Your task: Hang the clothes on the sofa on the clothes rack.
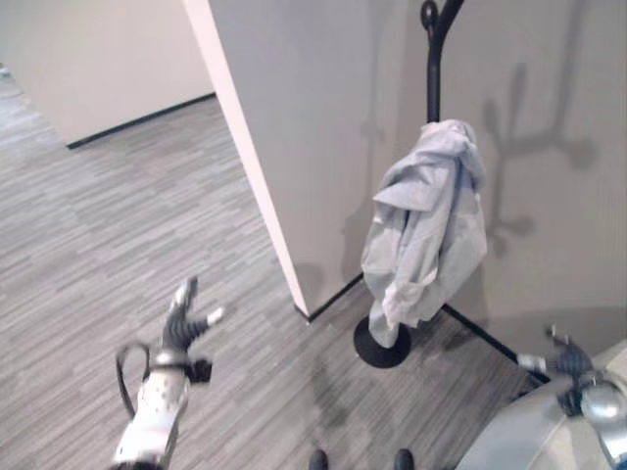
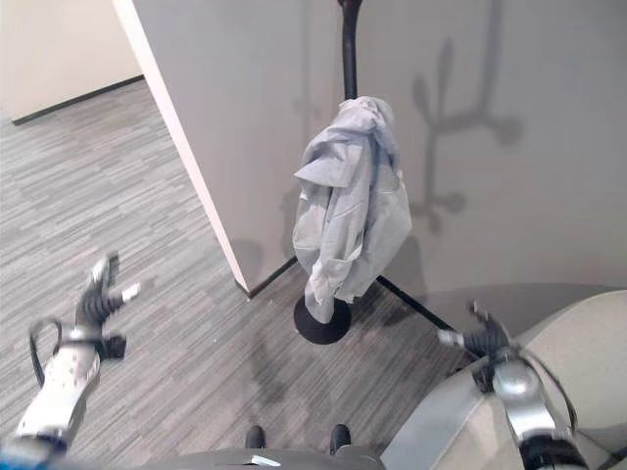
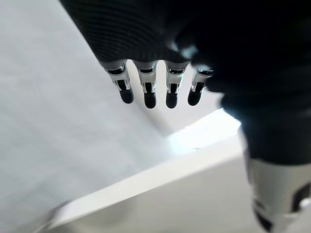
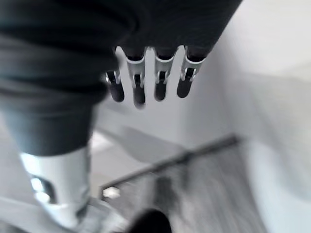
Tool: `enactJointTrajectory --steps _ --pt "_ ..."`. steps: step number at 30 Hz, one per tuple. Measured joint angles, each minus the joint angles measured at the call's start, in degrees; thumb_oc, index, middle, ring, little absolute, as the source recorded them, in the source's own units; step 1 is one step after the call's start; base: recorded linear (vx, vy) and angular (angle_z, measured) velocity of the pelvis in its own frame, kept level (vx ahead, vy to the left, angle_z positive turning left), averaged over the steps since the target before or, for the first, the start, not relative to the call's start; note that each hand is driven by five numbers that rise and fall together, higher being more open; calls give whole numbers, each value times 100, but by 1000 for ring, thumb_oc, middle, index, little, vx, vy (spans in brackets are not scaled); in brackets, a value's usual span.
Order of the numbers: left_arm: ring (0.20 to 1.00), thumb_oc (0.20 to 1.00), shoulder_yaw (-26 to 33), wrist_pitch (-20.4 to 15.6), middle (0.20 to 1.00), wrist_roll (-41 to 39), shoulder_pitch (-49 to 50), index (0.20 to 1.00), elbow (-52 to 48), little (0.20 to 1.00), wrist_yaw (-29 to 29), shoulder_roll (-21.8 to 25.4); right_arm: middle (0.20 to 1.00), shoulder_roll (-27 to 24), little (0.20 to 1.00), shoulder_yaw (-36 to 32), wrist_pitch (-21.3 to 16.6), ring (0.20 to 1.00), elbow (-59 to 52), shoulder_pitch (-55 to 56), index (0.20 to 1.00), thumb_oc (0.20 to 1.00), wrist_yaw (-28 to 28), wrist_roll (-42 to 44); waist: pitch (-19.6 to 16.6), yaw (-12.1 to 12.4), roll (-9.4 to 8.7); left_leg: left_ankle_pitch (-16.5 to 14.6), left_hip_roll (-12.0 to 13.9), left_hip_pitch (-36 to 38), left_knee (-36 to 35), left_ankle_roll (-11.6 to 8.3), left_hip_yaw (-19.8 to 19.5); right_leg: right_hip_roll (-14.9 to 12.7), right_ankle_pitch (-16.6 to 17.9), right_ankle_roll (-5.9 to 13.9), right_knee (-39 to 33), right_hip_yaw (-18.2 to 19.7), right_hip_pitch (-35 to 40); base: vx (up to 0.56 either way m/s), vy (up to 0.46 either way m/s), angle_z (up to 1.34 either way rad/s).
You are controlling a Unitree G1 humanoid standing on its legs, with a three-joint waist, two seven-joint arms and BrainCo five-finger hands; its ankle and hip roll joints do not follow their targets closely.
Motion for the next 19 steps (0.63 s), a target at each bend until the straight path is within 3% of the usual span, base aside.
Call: enactJointTrajectory --steps 3,5,7,9,12,17,19 --pt "1000 1000 -193 79 1000 -126 144 1000 869 1000 -280 -204 1000 299 1000 50 -82 1000 128 124 1000 1000 136 83 15 8 0 2 -10 -17 -3 3 -4 -26 -8 -15 6 -33 -14 -7 36 -1" --pt "1000 1000 -752 104 1000 -105 108 1000 1939 1000 -491 -289 1000 685 1000 275 -225 1000 612 31 1000 1000 161 275 -17 -23 6 1 -18 -6 -3 3 27 -54 -9 -20 8 -80 -11 -15 35 -7" --pt "1000 1000 -940 232 1000 -70 77 1000 2381 1000 -590 -451 1000 849 1000 509 -240 1000 957 -32 1000 1000 196 344 -30 -23 28 6 -26 -36 -3 9 40 -81 2 -8 17 -126 -49 -11 31 2" --pt "1000 1000 -1232 158 1000 66 -353 1000 3791 1000 -620 -798 1000 1215 1000 732 -259 1000 1910 -317 1000 1000 143 591 -81 -17 87 23 -39 -42 -3 30 59 -113 19 -13 19 -181 -47 -10 43 4" --pt "1000 1000 -1457 238 1000 314 -638 1000 4879 1000 -606 -1313 1000 1798 1000 841 -403 1000 3340 -611 1000 1000 13 1088 -232 -21 162 21 -48 -56 -3 30 76 -127 24 -15 12 -202 -55 13 44 0" --pt "1000 1000 -1441 218 1000 380 -696 1000 4977 1000 -596 -1414 1000 1960 1000 827 -405 1000 3716 -533 1000 1000 9 1568 -333 -27 229 25 -52 -52 -2 37 43 -131 30 -13 -13 -251 -14 20 32 4" --pt "1000 1000 -1439 231 1000 385 -725 1000 5054 1000 -603 -1411 1000 1951 1000 829 -366 1000 3826 -545 1000 1000 21 1757 -529 -31 260 -1 -50 -6 -3 28 14 -127 18 -24 -35 -284 52 6 18 6"
